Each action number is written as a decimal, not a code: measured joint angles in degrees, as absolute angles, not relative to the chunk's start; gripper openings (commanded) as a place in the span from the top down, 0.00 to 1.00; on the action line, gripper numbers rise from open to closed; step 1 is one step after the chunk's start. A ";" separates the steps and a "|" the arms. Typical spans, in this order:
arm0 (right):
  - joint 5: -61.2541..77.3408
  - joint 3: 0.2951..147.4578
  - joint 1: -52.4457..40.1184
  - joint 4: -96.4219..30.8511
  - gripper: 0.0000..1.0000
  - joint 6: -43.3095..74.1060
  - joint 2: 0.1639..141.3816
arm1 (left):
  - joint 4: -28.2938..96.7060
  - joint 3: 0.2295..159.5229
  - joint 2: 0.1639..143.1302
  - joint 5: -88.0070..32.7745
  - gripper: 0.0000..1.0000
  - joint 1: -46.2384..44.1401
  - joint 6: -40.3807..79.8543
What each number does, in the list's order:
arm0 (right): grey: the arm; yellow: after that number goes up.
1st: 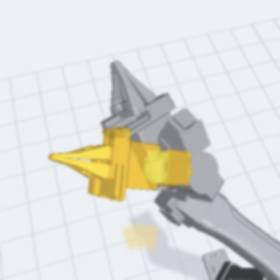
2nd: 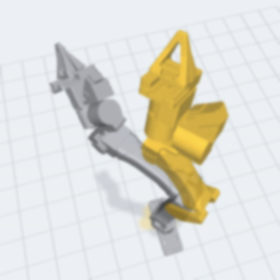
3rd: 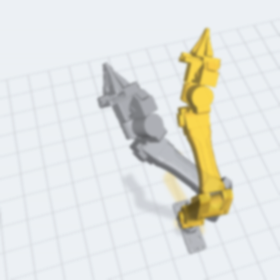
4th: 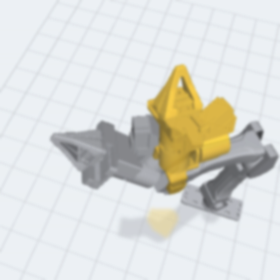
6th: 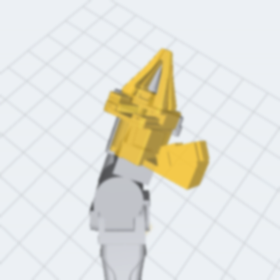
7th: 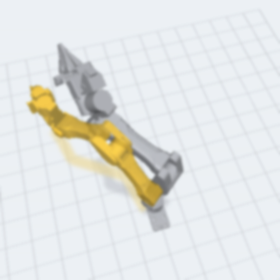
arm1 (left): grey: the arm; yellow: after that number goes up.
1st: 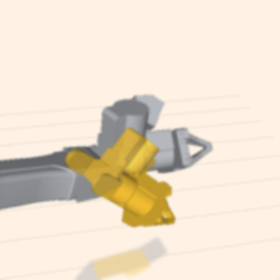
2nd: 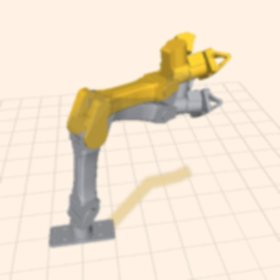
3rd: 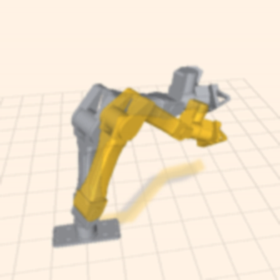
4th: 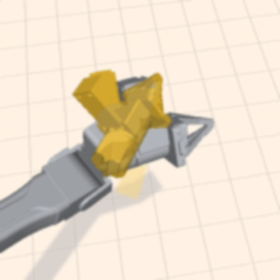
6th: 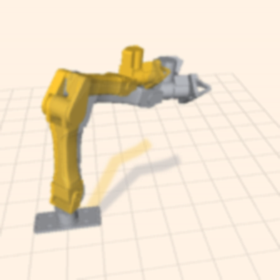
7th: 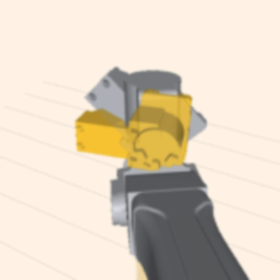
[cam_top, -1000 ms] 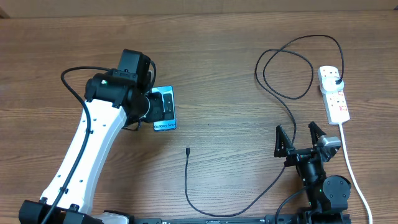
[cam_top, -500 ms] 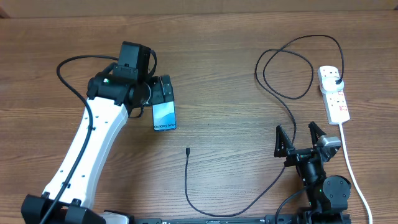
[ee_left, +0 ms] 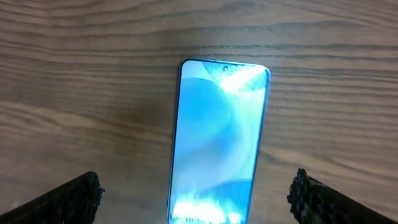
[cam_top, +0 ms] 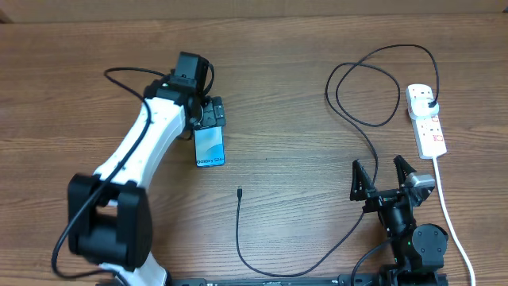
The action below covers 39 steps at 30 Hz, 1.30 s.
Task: Plug charger to phone and switch on socket
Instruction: 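Lower the left gripper onto the phone's top edge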
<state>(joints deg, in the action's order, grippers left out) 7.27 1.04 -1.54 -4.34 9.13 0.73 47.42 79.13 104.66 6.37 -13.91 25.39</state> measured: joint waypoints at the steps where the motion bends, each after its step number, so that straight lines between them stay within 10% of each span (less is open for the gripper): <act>1: 7.25 1.04 -1.56 -4.34 0.00 9.13 0.73 | 46.87 79.13 105.49 6.48 0.00 -13.91 25.36; 23: 7.27 1.04 -1.54 -4.34 0.00 9.13 0.73 | 43.86 79.24 116.97 -0.91 0.00 -13.91 22.04; 30: 7.25 1.04 -1.54 -4.34 0.00 9.13 0.73 | 45.19 79.85 117.49 -0.62 0.25 -13.89 21.30; 39: 7.27 1.04 -1.54 -4.34 0.00 9.15 0.73 | 52.07 80.40 117.62 -2.68 0.21 -13.91 20.88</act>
